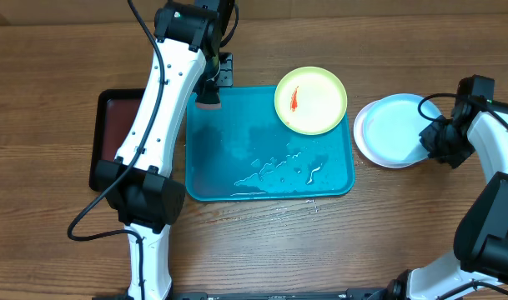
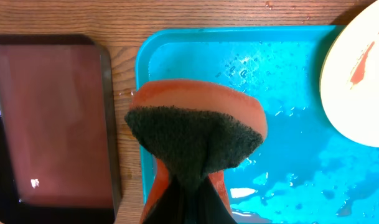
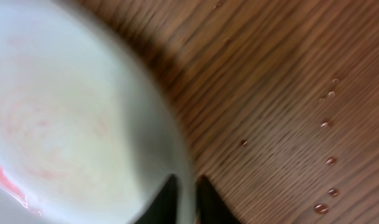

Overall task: Clean dirty plates on tray and stack at the side
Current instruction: 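Lower the light-blue plate onto the white plate and release, then move the right gripper to the yellow-green plate and drag it left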

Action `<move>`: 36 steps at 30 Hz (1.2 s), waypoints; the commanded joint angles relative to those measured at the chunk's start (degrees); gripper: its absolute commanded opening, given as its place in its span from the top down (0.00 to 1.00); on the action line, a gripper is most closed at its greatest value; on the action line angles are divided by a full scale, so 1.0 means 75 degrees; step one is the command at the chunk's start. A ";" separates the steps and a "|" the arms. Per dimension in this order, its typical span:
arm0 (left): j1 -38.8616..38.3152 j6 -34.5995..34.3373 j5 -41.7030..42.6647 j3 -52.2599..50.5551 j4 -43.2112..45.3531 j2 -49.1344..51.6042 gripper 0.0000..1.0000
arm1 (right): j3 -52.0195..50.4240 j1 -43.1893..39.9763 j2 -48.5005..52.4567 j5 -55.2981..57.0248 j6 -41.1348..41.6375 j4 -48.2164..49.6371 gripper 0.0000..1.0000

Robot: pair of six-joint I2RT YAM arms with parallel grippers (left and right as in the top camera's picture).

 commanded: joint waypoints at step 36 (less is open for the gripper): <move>-0.0015 -0.0163 -0.0128 0.0090 -0.0017 -0.0070 0.96 | 0.0711 0.3599 0.0705 -0.0271 0.0472 0.1950 0.68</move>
